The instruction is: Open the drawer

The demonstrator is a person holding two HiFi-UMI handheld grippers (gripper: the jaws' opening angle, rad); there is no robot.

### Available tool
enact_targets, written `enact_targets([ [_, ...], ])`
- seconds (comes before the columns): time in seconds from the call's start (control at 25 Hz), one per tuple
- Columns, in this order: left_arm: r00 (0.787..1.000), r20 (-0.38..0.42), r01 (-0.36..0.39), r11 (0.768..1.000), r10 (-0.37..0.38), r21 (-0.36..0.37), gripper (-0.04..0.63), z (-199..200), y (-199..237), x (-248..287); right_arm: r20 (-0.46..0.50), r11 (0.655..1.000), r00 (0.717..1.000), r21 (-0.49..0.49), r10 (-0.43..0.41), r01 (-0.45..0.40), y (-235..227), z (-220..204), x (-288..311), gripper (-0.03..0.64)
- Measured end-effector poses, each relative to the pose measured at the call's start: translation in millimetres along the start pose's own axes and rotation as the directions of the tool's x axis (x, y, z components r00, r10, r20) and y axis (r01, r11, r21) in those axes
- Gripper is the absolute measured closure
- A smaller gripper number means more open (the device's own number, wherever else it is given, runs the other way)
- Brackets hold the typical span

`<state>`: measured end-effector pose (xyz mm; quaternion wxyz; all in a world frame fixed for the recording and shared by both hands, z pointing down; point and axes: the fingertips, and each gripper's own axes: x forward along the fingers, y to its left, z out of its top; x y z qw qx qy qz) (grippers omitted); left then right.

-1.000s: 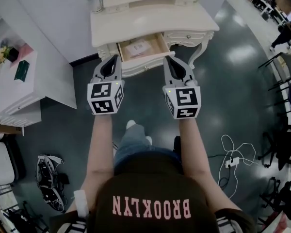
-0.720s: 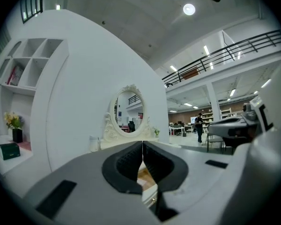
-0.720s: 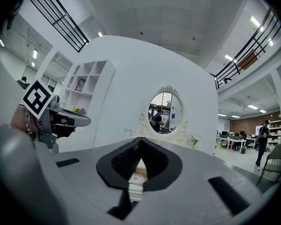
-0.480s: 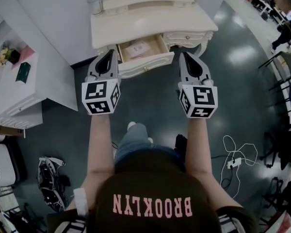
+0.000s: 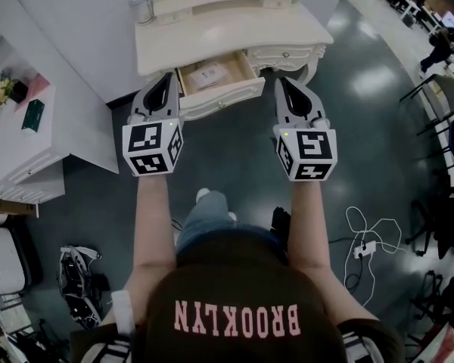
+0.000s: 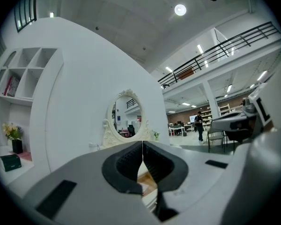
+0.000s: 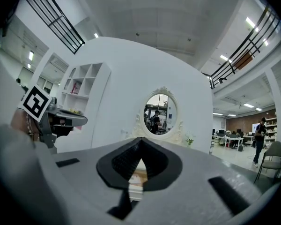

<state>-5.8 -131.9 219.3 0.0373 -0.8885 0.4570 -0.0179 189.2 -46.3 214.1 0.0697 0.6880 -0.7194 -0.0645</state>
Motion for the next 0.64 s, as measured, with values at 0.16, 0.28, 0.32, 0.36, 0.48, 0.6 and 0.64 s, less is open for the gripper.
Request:
enact_targets([
  [0.16,1.0,0.005,0.005,1.0,-0.005,0.003,0.589,1.9,-2.3,0.5,0.001,1.0,1.0,0.003,0.006,-0.006,1.7,0.8,-1.5,0.62],
  [0.28,1.0,0.0,0.01,1.0,-0.01,0.001,0.59,-0.8,-5.3,2.4,-0.004,1.0,1.0,0.008,0.004,-0.004,-0.8,-1.0,-2.4,0.62],
  [0.32,1.0,-0.002,0.011,1.0,-0.011,0.001,0.589,-2.0,-6.6,2.9,-0.006,1.0,1.0,0.008,0.003,-0.003,-1.9,-1.8,-2.9,0.62],
  [0.36,1.0,-0.004,0.012,1.0,-0.012,0.001,0.589,-2.7,-7.8,3.2,-0.008,1.0,1.0,0.008,0.003,-0.003,-2.8,-2.5,-3.4,0.62],
  [0.48,1.0,-0.004,0.016,1.0,-0.016,0.003,0.589,-2.3,-9.9,5.1,-0.015,1.0,1.0,0.007,0.003,-0.003,-4.6,-4.0,-3.1,0.621],
  [0.6,1.0,-0.002,0.016,1.0,-0.016,0.004,0.59,-1.9,-9.6,7.8,-0.019,1.0,1.0,0.011,0.004,-0.003,-5.0,-5.8,-0.9,0.62],
  [0.64,1.0,-0.002,0.015,1.0,-0.015,0.003,0.589,-1.9,-9.2,8.7,-0.019,1.0,1.0,0.012,0.004,-0.004,-5.0,-6.4,-0.1,0.621],
])
